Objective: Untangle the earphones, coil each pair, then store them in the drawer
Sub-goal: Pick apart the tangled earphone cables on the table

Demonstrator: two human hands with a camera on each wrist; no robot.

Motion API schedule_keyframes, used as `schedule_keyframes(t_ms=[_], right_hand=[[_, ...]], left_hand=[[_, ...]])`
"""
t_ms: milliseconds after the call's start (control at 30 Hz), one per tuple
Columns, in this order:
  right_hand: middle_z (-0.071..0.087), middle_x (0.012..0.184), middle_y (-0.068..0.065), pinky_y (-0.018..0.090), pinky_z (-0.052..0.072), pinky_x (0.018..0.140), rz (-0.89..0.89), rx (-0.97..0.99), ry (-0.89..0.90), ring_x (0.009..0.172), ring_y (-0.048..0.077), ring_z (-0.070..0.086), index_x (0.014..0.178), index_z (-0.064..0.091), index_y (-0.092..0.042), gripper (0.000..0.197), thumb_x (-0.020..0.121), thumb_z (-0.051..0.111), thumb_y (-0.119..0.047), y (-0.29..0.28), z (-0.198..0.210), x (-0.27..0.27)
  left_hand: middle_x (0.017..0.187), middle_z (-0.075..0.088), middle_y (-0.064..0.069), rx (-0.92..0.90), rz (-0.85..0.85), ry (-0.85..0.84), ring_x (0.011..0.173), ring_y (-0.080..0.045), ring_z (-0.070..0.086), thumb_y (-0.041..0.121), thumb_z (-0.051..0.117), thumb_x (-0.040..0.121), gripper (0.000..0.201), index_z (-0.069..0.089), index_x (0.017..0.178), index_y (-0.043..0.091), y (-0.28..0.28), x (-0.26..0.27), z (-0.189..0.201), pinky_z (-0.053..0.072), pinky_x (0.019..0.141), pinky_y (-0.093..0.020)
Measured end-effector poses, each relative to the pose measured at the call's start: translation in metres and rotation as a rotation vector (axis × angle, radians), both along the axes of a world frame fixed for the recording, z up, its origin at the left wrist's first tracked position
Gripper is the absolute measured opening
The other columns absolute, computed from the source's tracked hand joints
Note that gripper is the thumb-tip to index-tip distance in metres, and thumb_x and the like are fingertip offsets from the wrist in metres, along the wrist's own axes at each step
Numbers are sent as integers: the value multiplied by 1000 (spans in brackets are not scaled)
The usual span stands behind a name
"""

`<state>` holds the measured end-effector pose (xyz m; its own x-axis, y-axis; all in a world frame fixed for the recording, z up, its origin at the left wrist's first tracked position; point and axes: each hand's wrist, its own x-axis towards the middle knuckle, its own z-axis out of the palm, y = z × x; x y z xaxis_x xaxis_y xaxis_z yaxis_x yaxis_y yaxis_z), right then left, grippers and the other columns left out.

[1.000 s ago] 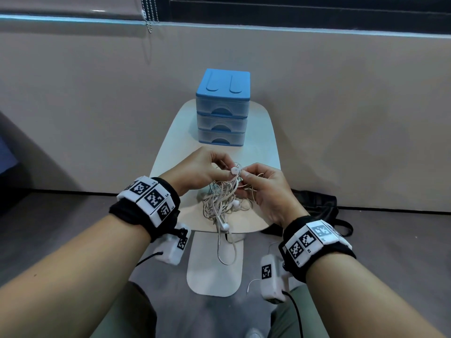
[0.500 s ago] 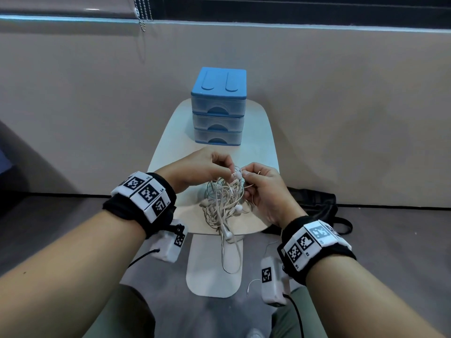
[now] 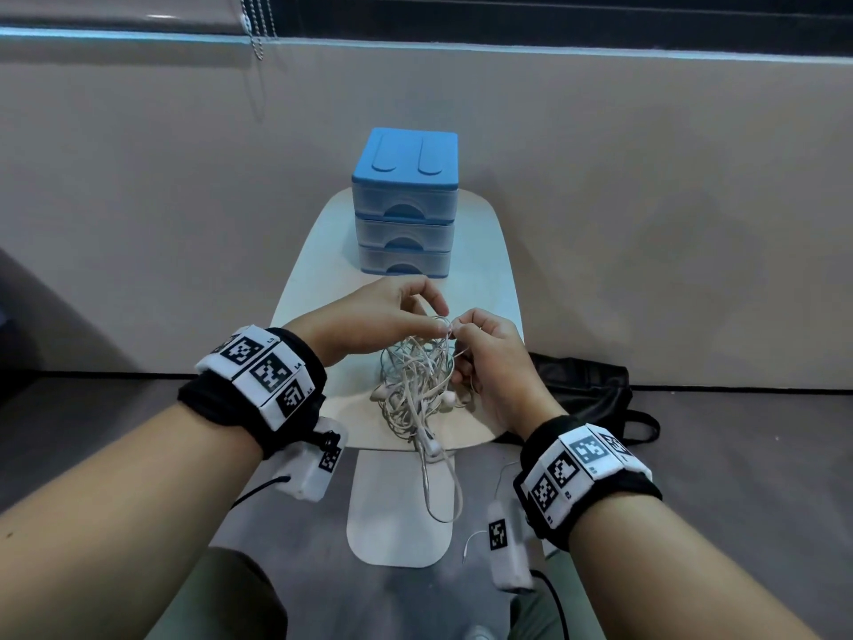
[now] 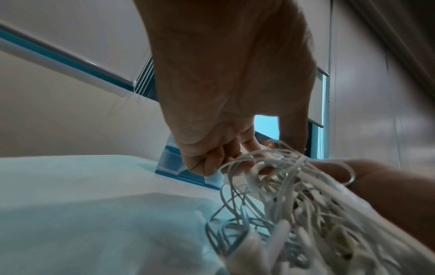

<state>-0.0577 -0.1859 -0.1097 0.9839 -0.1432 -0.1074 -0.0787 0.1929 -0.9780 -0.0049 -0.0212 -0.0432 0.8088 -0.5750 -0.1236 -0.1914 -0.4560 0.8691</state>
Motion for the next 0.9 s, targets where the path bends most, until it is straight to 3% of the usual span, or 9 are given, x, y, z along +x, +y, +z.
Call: schedule_keyframes(t_ms=[200, 333, 433, 533, 633, 833, 900], right_hand=[[35, 52, 4, 24, 29, 44, 14, -6, 28, 43, 20, 42, 81, 55, -14, 20, 98, 50, -6, 0, 1, -3], [35, 52, 4, 22, 30, 44, 9, -9, 28, 42, 19, 42, 80, 57, -14, 20, 97, 50, -5, 0, 1, -3], [35, 51, 3, 22, 30, 44, -2, -28, 32, 42, 19, 42, 79, 56, -15, 21, 97, 50, -5, 0, 2, -3], [35, 48, 2, 23, 30, 44, -32, -65, 29, 40, 20, 41, 78, 52, -14, 20, 96, 47, -6, 2, 2, -2], [35, 47, 2, 24, 31, 44, -66, -88, 28, 38, 20, 40, 74, 48, -16, 22, 95, 45, -9, 4, 1, -1], [33, 54, 6, 27, 30, 43, -121, 35, -24, 40, 19, 33, 70, 41, -16, 25, 93, 38, -8, 4, 0, 0], [32, 56, 5, 25, 30, 41, -128, 91, -43, 41, 18, 30, 70, 41, -15, 27, 94, 37, -5, 5, 1, 0]], left_hand=[[82, 59, 3, 104, 45, -144, 64, -5, 56, 8, 78, 87, 28, 71, 108, 24, -1, 4, -1, 49, 68, -25], [73, 62, 5, 176, 54, -260, 58, -4, 55, 11, 80, 84, 18, 75, 95, 23, -2, 4, 0, 47, 59, -19], [73, 62, 6, 200, 68, -374, 62, -7, 57, 15, 85, 78, 15, 73, 84, 22, -4, 4, 0, 48, 59, -20], [90, 57, 10, 227, 38, -482, 76, -3, 54, 21, 87, 76, 18, 69, 79, 26, -2, 3, -1, 41, 65, -17], [96, 61, 12, 193, -25, -492, 93, -7, 58, 23, 86, 75, 19, 69, 78, 28, 5, 4, -1, 46, 79, -25], [85, 69, 10, 174, -102, -386, 84, -5, 62, 5, 71, 77, 17, 68, 81, 21, 18, 3, 2, 48, 75, -22], [88, 69, 8, 166, -157, -344, 89, -9, 64, 17, 66, 82, 6, 70, 82, 23, 19, 2, 4, 50, 81, -28]])
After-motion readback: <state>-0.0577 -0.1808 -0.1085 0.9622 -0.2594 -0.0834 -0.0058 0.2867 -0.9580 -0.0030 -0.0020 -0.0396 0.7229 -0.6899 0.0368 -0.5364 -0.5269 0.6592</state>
